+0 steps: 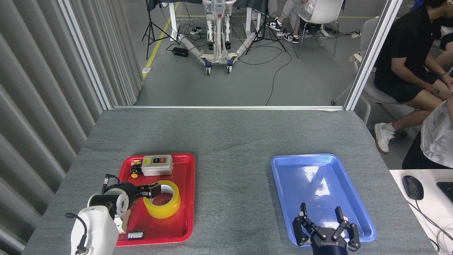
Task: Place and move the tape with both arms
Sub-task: 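Insert the left gripper into the tape roll's hole and grip it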
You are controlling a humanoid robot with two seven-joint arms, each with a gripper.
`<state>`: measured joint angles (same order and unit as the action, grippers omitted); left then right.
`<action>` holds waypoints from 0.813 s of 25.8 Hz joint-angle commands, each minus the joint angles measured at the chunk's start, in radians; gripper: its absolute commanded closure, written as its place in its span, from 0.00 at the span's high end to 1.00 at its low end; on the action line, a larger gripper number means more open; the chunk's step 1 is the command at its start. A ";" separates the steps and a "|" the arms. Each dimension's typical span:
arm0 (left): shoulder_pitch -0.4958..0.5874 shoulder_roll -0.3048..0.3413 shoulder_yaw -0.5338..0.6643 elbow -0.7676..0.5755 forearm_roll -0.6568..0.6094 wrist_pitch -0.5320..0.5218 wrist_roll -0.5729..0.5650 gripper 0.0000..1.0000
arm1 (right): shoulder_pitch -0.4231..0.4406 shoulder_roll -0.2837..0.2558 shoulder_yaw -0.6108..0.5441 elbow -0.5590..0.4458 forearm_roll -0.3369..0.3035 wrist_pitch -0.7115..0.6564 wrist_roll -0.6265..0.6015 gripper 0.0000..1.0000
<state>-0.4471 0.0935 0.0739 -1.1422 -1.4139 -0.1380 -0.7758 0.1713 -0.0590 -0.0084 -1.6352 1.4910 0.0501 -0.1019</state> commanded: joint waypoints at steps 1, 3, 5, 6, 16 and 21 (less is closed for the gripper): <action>-0.016 0.023 -0.040 0.039 -0.023 -0.011 0.000 0.99 | -0.001 -0.004 0.001 0.000 -0.002 0.002 -0.004 1.00; -0.016 0.040 -0.059 0.041 -0.023 -0.017 0.001 0.99 | 0.001 -0.004 0.001 0.002 -0.002 0.002 -0.004 1.00; -0.016 0.045 -0.060 0.042 -0.016 -0.035 0.003 1.00 | 0.001 -0.004 0.001 0.002 -0.002 0.002 -0.004 1.00; -0.018 0.045 -0.060 0.042 -0.005 -0.051 0.004 1.00 | 0.001 -0.004 0.001 0.003 -0.002 0.002 -0.004 1.00; -0.039 0.041 -0.072 0.101 -0.022 -0.081 0.029 0.99 | 0.004 0.001 0.001 0.005 0.002 0.002 -0.004 1.00; -0.064 0.054 -0.111 0.140 -0.026 -0.080 0.030 0.97 | 0.005 -0.001 0.002 0.005 0.003 0.002 -0.004 1.00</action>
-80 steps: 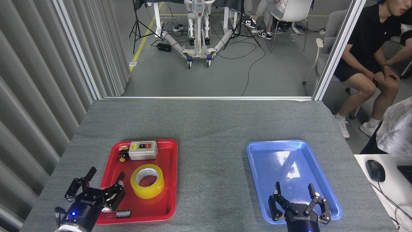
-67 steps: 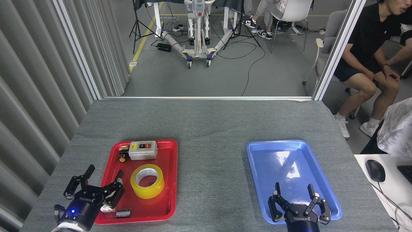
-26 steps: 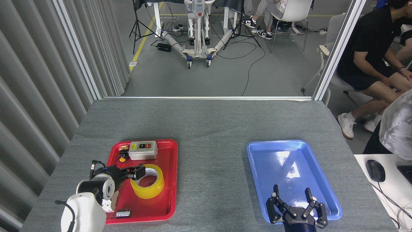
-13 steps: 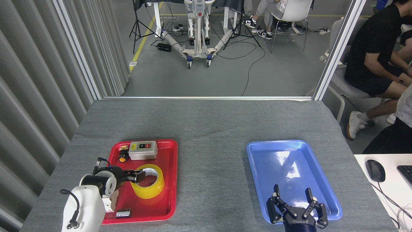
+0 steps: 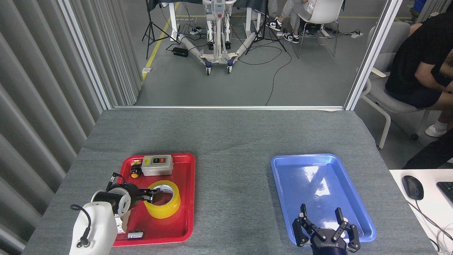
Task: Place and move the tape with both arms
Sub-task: 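Insert the left gripper into the tape roll's hole and grip it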
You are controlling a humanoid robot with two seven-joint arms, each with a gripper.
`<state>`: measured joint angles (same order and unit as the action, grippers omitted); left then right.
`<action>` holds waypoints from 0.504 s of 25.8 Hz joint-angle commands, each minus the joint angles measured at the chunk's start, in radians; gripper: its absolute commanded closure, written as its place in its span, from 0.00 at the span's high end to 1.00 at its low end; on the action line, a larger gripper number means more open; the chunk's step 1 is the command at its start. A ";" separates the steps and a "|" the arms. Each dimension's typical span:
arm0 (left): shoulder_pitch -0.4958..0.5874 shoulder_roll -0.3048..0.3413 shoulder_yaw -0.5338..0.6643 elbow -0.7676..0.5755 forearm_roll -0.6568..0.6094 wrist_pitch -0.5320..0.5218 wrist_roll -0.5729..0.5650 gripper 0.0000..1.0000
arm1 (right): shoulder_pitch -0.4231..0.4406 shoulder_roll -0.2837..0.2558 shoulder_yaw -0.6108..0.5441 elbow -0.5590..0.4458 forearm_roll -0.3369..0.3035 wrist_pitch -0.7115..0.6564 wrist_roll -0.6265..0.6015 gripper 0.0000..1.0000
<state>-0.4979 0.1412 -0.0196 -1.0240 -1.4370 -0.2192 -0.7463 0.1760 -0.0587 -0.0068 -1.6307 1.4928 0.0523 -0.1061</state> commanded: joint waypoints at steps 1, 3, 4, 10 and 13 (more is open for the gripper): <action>-0.014 0.009 -0.023 0.027 -0.003 0.001 0.001 0.97 | 0.000 -0.001 0.001 0.000 0.001 0.000 0.000 1.00; -0.022 0.015 -0.046 0.036 -0.005 0.001 0.001 0.95 | 0.003 -0.001 0.001 0.000 0.001 0.000 0.000 1.00; -0.024 0.024 -0.062 0.039 -0.008 0.001 0.001 0.91 | 0.007 -0.001 0.001 0.000 0.001 0.000 0.000 1.00; -0.025 0.044 -0.105 0.044 -0.023 -0.003 0.004 0.88 | 0.008 -0.003 -0.001 0.002 0.001 0.000 0.000 1.00; -0.037 0.044 -0.135 0.071 -0.048 -0.003 0.004 0.88 | 0.010 -0.003 0.001 0.002 0.001 0.000 0.000 1.00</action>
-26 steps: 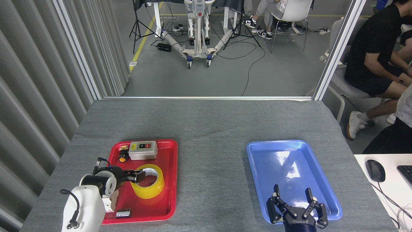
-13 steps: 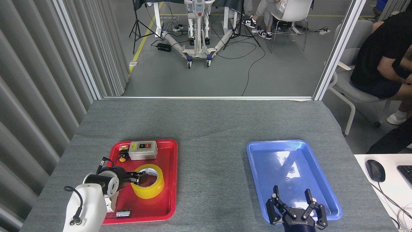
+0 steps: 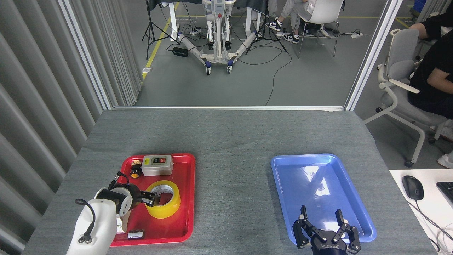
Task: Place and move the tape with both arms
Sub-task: 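Insert the left gripper into the tape roll's hole and grip it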
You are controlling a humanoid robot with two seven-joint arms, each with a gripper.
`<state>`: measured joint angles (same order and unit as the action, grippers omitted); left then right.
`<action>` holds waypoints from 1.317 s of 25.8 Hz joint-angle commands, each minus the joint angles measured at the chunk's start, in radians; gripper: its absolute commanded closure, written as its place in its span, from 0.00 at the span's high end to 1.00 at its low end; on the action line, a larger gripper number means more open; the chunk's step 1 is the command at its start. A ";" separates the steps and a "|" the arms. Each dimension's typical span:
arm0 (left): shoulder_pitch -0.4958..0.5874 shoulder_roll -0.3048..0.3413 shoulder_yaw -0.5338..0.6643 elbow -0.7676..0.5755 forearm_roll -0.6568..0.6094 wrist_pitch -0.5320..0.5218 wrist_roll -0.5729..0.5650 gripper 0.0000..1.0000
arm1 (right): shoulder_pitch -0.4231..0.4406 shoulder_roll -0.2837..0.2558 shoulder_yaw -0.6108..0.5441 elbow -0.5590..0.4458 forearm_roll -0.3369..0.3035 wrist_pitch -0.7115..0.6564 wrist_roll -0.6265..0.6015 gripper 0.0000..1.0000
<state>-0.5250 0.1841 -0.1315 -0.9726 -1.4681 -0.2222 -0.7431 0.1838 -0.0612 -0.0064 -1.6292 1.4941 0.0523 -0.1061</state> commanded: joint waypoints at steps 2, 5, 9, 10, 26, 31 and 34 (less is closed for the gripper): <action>-0.024 0.002 -0.028 0.045 -0.020 0.000 0.001 0.88 | 0.006 0.001 0.000 0.000 0.000 0.000 0.000 1.00; -0.049 0.003 -0.040 0.068 -0.020 -0.003 0.001 0.88 | 0.008 0.001 -0.001 0.000 0.000 0.000 0.000 1.00; -0.072 0.006 -0.040 0.097 -0.021 -0.026 0.002 0.84 | 0.006 0.000 -0.001 0.000 0.000 -0.002 0.000 1.00; -0.072 0.012 -0.040 0.100 -0.021 -0.026 0.002 0.83 | 0.006 0.000 0.000 0.000 0.000 -0.002 0.000 1.00; -0.067 0.038 -0.082 0.074 -0.026 -0.092 -0.009 0.63 | 0.008 0.001 0.000 0.003 0.002 -0.005 0.000 1.00; -0.059 0.038 -0.082 0.068 -0.026 -0.091 -0.009 0.59 | 0.008 0.003 0.000 0.008 0.002 -0.006 0.000 1.00; -0.059 0.037 -0.082 0.071 -0.026 -0.088 -0.009 0.58 | 0.008 0.003 0.000 0.009 0.003 -0.006 0.000 1.00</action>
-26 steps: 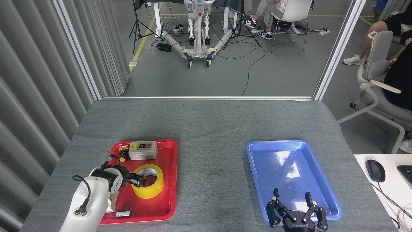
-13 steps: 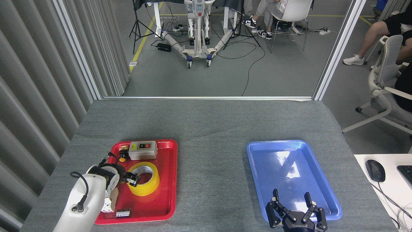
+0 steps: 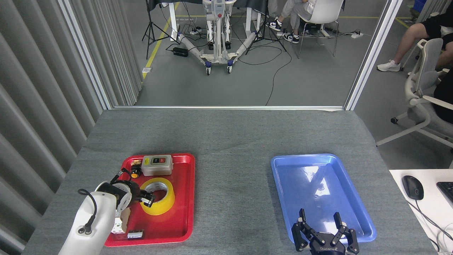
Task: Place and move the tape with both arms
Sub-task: 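Insert the left gripper into the tape roll's hole and grip it, then lift the tape roll out of the red tray toward the blue tray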
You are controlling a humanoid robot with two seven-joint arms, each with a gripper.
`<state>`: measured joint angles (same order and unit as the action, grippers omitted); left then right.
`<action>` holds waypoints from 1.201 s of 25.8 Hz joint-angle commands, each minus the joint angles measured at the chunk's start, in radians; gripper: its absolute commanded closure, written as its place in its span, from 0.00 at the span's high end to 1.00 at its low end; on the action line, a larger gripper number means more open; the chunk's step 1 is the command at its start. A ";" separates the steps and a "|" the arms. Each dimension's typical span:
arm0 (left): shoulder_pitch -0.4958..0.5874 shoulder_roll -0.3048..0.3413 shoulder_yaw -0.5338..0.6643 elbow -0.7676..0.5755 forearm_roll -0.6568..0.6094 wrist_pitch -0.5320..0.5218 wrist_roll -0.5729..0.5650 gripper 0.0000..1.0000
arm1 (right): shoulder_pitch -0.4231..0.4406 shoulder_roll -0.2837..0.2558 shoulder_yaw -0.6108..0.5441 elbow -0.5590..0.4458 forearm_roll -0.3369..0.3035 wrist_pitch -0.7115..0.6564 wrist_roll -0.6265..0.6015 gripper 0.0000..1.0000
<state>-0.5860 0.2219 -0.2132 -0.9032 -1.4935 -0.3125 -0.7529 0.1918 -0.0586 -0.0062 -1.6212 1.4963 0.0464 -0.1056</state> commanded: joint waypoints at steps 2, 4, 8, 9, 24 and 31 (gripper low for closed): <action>0.002 -0.004 0.000 0.007 -0.001 0.009 0.001 0.55 | -0.002 0.000 0.000 0.001 0.001 0.000 0.000 1.00; 0.002 -0.007 0.000 0.009 -0.002 0.010 0.001 0.50 | -0.002 0.000 0.000 0.003 0.001 0.000 0.000 1.00; 0.002 -0.009 0.000 0.000 -0.001 0.009 0.001 0.31 | -0.002 0.002 0.002 0.006 0.001 0.000 0.000 1.00; 0.002 -0.007 0.000 -0.002 0.001 0.003 0.000 0.28 | -0.002 0.002 0.002 0.007 0.001 0.001 0.000 1.00; 0.000 -0.009 0.014 -0.063 0.061 -0.040 -0.008 0.04 | 0.001 0.000 0.002 0.007 0.001 0.004 0.000 1.00; 0.003 0.014 0.015 -0.154 0.138 -0.103 -0.042 0.05 | 0.000 0.000 0.014 0.006 0.002 0.006 0.000 1.00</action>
<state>-0.5842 0.2243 -0.1994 -1.0253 -1.3760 -0.3846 -0.7860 0.1924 -0.0585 0.0047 -1.6149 1.4985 0.0517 -0.1051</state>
